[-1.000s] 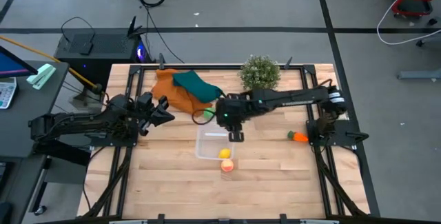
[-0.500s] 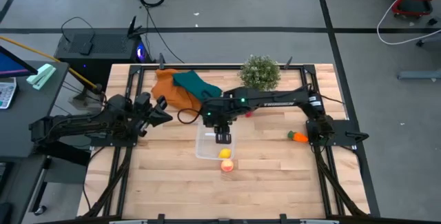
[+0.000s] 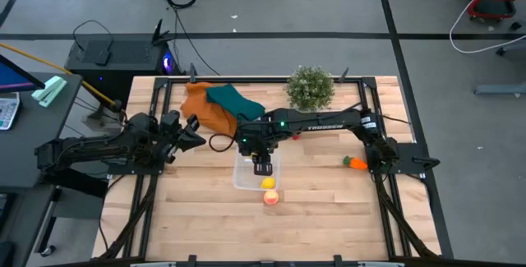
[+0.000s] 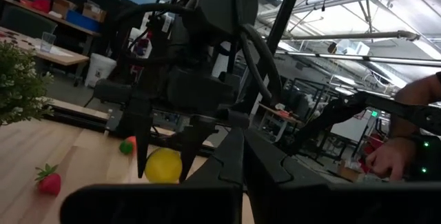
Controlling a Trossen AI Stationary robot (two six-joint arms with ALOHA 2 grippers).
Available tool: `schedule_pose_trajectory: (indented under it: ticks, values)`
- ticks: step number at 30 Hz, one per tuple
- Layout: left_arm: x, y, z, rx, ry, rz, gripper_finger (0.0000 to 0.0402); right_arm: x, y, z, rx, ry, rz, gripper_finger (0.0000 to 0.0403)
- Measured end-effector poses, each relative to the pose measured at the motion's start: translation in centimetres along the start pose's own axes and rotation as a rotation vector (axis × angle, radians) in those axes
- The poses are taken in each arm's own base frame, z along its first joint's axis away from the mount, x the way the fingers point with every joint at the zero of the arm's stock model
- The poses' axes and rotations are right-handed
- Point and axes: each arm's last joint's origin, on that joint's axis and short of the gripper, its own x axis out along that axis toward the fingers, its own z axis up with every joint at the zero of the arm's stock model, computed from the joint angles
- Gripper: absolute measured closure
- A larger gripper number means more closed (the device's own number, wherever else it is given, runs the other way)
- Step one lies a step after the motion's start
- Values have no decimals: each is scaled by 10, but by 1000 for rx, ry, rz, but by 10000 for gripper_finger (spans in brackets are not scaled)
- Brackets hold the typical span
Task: Pick and placing Produce into tupperware
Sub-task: Put the yellow lemon into the transparent container
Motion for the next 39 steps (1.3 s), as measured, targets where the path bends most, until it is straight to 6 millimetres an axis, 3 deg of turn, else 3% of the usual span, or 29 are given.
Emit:
schedule_pose_trajectory:
  ticks: [20,39]
  values:
    - [0,1,-2,3,17,8,387,37,-3,3,32,42,6,245]
    - [0,1,-2,5,21,-3,383,70,-4,-14,102,120,0,245]
